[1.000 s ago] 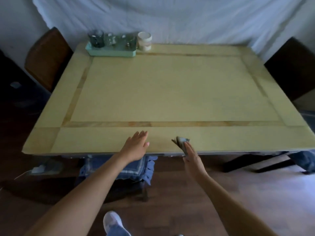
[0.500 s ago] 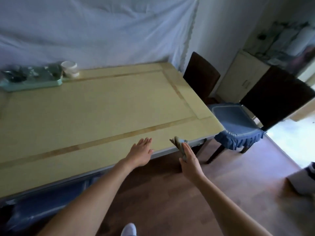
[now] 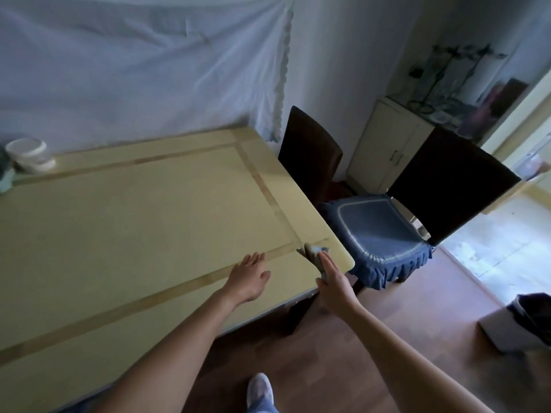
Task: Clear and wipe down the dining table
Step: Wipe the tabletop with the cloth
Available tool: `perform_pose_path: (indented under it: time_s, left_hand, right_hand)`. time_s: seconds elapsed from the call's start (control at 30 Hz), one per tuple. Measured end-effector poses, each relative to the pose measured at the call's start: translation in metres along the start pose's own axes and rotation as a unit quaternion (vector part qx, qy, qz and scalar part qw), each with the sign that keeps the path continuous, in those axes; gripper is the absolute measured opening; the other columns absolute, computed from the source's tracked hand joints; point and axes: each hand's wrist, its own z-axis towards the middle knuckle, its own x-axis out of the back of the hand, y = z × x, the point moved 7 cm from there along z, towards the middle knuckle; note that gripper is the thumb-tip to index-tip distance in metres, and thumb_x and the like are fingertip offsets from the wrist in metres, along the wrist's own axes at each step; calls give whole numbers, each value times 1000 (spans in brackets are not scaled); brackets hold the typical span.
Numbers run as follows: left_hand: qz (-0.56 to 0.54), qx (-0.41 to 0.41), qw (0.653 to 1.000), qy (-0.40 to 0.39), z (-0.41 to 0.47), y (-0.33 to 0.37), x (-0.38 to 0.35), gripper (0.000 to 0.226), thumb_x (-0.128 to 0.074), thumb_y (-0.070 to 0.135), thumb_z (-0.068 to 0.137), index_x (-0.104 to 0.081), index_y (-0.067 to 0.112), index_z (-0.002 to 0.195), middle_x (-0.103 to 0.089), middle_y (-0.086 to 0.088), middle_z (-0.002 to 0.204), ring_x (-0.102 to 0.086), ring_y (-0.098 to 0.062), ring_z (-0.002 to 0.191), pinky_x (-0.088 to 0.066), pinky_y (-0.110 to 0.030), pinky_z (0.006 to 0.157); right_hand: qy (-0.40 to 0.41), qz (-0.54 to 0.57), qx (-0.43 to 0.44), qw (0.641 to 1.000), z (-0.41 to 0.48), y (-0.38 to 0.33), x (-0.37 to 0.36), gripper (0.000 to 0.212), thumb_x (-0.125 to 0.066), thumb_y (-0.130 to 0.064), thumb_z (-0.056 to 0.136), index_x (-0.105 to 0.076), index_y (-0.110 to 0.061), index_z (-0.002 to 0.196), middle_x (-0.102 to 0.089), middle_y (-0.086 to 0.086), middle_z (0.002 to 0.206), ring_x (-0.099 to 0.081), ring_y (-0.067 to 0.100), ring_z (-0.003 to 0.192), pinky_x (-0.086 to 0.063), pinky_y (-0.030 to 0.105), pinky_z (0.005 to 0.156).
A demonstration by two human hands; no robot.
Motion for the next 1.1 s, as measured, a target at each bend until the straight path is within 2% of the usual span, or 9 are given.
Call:
perform_pose_path:
  time_s: [0.2, 0.33, 0.57, 0.67, 0.73, 0.9, 1.1]
  left_hand:
    - [16, 5, 1000, -21, 73, 27, 14, 55, -28, 31, 101, -12, 12, 150, -13, -8, 159, -11, -26, 146, -19, -43, 114]
    - [9, 22, 999, -21, 102, 32, 23, 56, -28, 31, 101, -10, 14, 151, -11, -6, 159, -8, -25, 147, -16, -42, 116]
    - [-28, 107, 994, -21, 136, 13, 17, 57, -27, 31, 100, -8, 15, 151, -7, -6, 160, -6, -24, 147, -14, -42, 118]
    - [-41, 156, 987, -20, 145, 13, 8, 57, -26, 33, 101, -6, 14, 151, -5, -5, 160, -5, -23, 148, -14, -40, 118]
    - [-49, 192, 980, -12, 151, 13, 3, 58, -26, 34, 101, -6, 15, 151, -6, -4, 160, -6, -22, 147, -14, -41, 117]
    - [-92, 288, 953, 11, 161, 32, -13, 57, -26, 34, 101, -6, 15, 151, -7, -3, 160, -6, -22, 147, -15, -42, 117]
    - [-138, 358, 920, 80, 148, 67, -17, 58, -28, 33, 101, -7, 14, 151, -11, -3, 159, -8, -23, 147, -17, -37, 117]
  right_hand:
    - [-16, -38, 17, 999, 76, 15, 31, 60, -46, 0, 90, -27, -14, 146, -21, 3, 156, -18, 18, 144, -16, 24, 114]
    - [-62, -54, 23, 996, 114, 27, 25, 60, -43, -4, 92, -23, -16, 148, -18, 1, 157, -14, 17, 145, -11, 24, 116]
    - [-120, -127, 98, 980, 170, 34, 7, 60, -40, -6, 94, -17, -14, 149, -10, 2, 158, -6, 19, 146, -5, 25, 117]
    - [-241, -184, 93, 948, 182, 58, -18, 70, -44, -30, 95, -3, -13, 150, 5, 7, 159, 6, 27, 146, -4, 37, 118]
    - [-314, -231, 97, 916, 180, 78, -34, 73, -40, -36, 96, 3, -11, 150, 12, 10, 158, 12, 30, 145, -3, 40, 119]
    - [-305, -268, 209, 890, 191, 98, -36, 67, -35, -26, 98, 5, -9, 149, 11, 12, 158, 8, 27, 146, -1, 35, 118]
    - [-341, -284, 293, 847, 207, 97, -32, 59, -36, -19, 97, -10, -11, 149, -5, 14, 158, -8, 28, 145, -13, 36, 118]
